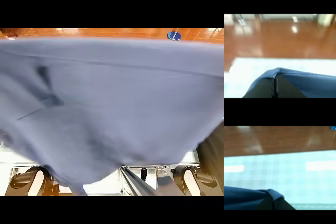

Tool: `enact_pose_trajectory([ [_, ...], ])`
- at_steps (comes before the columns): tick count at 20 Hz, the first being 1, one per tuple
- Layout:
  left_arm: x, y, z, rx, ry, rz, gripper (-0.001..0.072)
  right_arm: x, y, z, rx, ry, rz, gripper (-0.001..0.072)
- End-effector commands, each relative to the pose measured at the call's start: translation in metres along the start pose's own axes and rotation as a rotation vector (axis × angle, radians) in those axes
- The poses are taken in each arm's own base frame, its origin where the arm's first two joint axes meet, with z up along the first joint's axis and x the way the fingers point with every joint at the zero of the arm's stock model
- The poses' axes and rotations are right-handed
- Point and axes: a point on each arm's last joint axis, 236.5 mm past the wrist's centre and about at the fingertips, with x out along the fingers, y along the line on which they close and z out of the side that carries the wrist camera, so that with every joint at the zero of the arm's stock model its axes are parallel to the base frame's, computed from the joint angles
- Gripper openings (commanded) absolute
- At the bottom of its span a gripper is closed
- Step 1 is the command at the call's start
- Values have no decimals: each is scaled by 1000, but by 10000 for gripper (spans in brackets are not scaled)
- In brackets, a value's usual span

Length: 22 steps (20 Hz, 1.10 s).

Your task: Fold the shirts.

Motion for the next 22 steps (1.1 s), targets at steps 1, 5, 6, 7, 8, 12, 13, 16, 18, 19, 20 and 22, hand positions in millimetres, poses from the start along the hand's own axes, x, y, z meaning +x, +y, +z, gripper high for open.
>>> enact_pose_trajectory([
  [1, 92, -12, -52, -144, 142, -120, 11, 82, -13, -36, 90, 124, 84, 21],
  [5, 203, -11, -99, -261, 254, -148, 11, 198, -46, -71, 175, 268, 115, 21],
  [6, 228, -13, -112, -269, 275, -147, 12, 228, -51, -79, 193, 295, 119, 21],
  [7, 255, -16, -125, -276, 290, -145, 11, 262, -54, -89, 214, 324, 127, 21],
  [8, 279, -20, -135, -286, 297, -143, 11, 291, -56, -100, 231, 355, 133, 21],
  [12, 361, -17, -161, -411, 320, -127, 12, 398, -76, -120, 294, 438, 119, 21],
  [13, 374, -15, -170, -447, 351, -120, 12, 416, -80, -120, 313, 451, 118, 21],
  [16, 394, -15, -204, -484, 470, -124, 12, 449, -85, -128, 343, 510, 133, 21],
  [18, 392, -16, -222, -487, 539, -130, 12, 453, -84, -135, 356, 545, 140, 21],
  [19, 387, -17, -229, -485, 576, -137, 12, 451, -84, -137, 357, 557, 142, 21],
  [20, 380, -17, -238, -471, 623, -150, 12, 445, -85, -140, 360, 581, 148, 21],
  [22, 359, -18, -254, -408, 737, -203, 12, 427, -85, -152, 345, 667, 174, 21],
])
